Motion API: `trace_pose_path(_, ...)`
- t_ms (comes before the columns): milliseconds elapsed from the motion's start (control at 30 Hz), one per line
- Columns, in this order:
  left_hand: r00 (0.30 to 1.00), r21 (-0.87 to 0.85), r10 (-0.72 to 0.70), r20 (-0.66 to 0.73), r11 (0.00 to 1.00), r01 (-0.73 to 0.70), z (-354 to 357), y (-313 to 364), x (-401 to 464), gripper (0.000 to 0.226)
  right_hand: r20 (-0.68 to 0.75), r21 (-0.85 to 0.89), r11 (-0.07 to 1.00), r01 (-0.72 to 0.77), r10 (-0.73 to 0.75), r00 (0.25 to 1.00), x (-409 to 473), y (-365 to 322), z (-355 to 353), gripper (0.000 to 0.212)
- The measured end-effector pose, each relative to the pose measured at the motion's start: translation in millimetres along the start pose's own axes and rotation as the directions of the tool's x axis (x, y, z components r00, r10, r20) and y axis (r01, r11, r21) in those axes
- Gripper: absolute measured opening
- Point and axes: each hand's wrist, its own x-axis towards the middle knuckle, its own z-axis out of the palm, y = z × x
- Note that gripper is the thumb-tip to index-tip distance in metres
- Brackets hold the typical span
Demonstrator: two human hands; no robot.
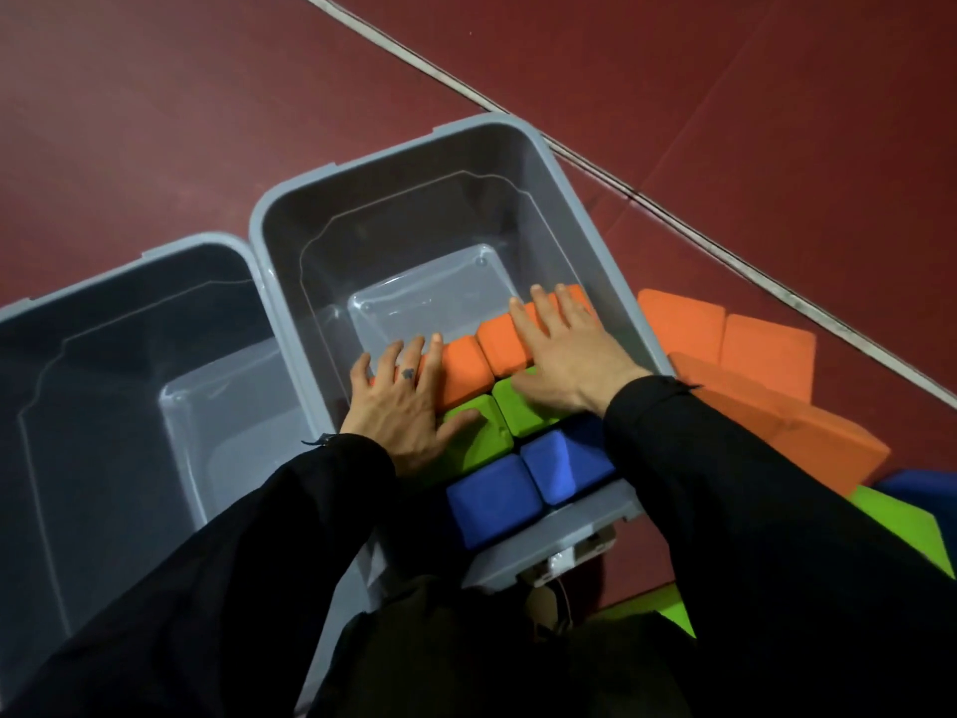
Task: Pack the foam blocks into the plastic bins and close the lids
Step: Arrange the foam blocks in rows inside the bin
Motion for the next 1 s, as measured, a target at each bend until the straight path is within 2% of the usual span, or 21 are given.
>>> trace_pose_path(167,0.996,0.065,-0.037,0.086,0.997,0.032,0,5,1,0.104,0.007,0.037,0.998,-0.047,0.047,0.999,2,-7,15,0.101)
trace_pose_path(267,0.995,0.053,-0.055,0.088,0.997,0.051,-12,14,-8,0.101,-0.043,0.067,0.996,-0.064,0.067,0.997,-18,-15,1,0.095)
trace_pose_path(367,0.996,0.038,0.080,0.038,0.996,-0.082,-23,32,-20,0.086,-0.140,0.149,0.989,-0.002,0.023,0.990,-57,-20,-4,0.075)
trace_pose_path(433,0.983,0.015,0.183,0.027,0.983,-0.184,-34,55,-26,0.079,-0.243,0.243,0.970,0.003,0.058,0.968,-91,-14,-3,0.062)
trace_pose_path(533,0.955,-0.143,0.295,0.018,0.946,-0.289,-62,98,-28,0.076,-0.395,0.384,0.923,-0.022,0.185,0.900,-142,3,-2,0.050)
trace_pose_path(633,0.898,-0.199,0.440,0.011,0.881,-0.429,-88,147,-32,0.062,-0.448,0.483,0.868,-0.112,0.356,0.820,-192,33,3,0.044)
trace_pose_path(800,0.821,-0.112,0.566,-0.070,0.814,-0.570,-98,210,-37,0.051,-0.330,0.609,0.708,-0.358,0.636,0.697,-252,100,29,0.056)
trace_pose_path(1000,0.808,0.017,0.588,0.028,0.808,-0.589,-82,263,-4,0.055,-0.168,0.577,0.595,-0.559,0.756,0.632,-284,160,69,0.059)
